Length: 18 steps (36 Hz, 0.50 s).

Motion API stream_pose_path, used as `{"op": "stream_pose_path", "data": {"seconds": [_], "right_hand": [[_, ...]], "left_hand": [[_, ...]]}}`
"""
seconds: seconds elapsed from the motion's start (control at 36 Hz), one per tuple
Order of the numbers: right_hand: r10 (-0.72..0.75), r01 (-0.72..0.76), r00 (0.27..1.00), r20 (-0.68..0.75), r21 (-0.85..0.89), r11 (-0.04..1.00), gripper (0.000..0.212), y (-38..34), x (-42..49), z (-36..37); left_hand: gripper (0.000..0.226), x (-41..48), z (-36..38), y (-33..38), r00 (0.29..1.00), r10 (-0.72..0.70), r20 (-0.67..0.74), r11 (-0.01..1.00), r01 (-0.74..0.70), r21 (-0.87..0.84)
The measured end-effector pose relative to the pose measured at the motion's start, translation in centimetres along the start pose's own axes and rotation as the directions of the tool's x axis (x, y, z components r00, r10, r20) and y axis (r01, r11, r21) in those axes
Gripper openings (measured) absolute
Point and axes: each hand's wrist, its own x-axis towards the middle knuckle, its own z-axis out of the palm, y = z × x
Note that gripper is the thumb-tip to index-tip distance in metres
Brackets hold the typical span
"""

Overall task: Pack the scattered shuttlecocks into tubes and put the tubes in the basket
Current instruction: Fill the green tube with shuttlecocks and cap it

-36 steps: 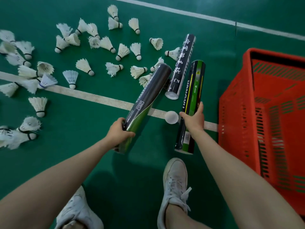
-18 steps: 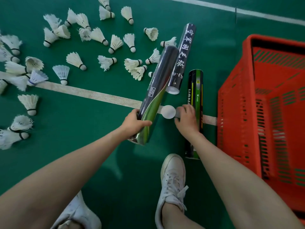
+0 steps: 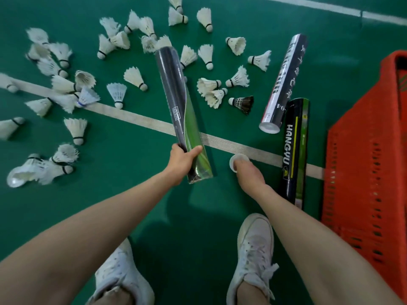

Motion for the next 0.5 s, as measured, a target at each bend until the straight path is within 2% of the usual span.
{"op": "stream_pose_path", "data": {"seconds": [0.06, 0.11, 0.22, 0.31, 0.42, 0.5], "right_hand": [[-0.078, 0.078, 0.997, -0.027, 0.015, 0.997, 0.012, -1.0, 0.1, 0.2], [-0.151, 0.152, 0.988, -0.021, 0.037, 0.988, 0.020, -2.5, 0.2, 0.6], [-0.174, 0.175, 0.985, -0.023, 0.090, 0.980, 0.030, -4.6, 1.6, 1.3], [-0.157, 0.155, 0.987, 0.017, 0.085, 0.984, 0.033, -4.9, 2.7, 1.5], [-0.130, 0.130, 0.991, -0.004, 0.113, 0.985, 0.028, -4.7, 3.3, 1.6], [-0.121, 0.122, 0.992, -0.016, 0.170, 0.978, 0.024, -4.6, 3.5, 1.5]], "left_hand": [[0.054, 0.2, -0.8, 0.1, 0.999, -0.011, -0.038, 0.999, 0.010, -0.043], [0.053, 0.5, -1.4, 0.0, 0.996, -0.030, -0.081, 0.995, 0.023, -0.094], [0.052, 0.6, -1.6, -0.8, 0.972, -0.110, -0.210, 0.988, 0.084, -0.131], [0.058, 0.4, -1.0, -1.8, 0.967, -0.092, -0.236, 0.996, 0.089, -0.026], [0.051, 0.3, -0.8, -2.7, 0.989, -0.014, -0.149, 0.984, 0.040, 0.171], [0.058, 0.2, -1.3, -2.5, 0.992, 0.070, -0.105, 0.952, -0.035, 0.303]]}}
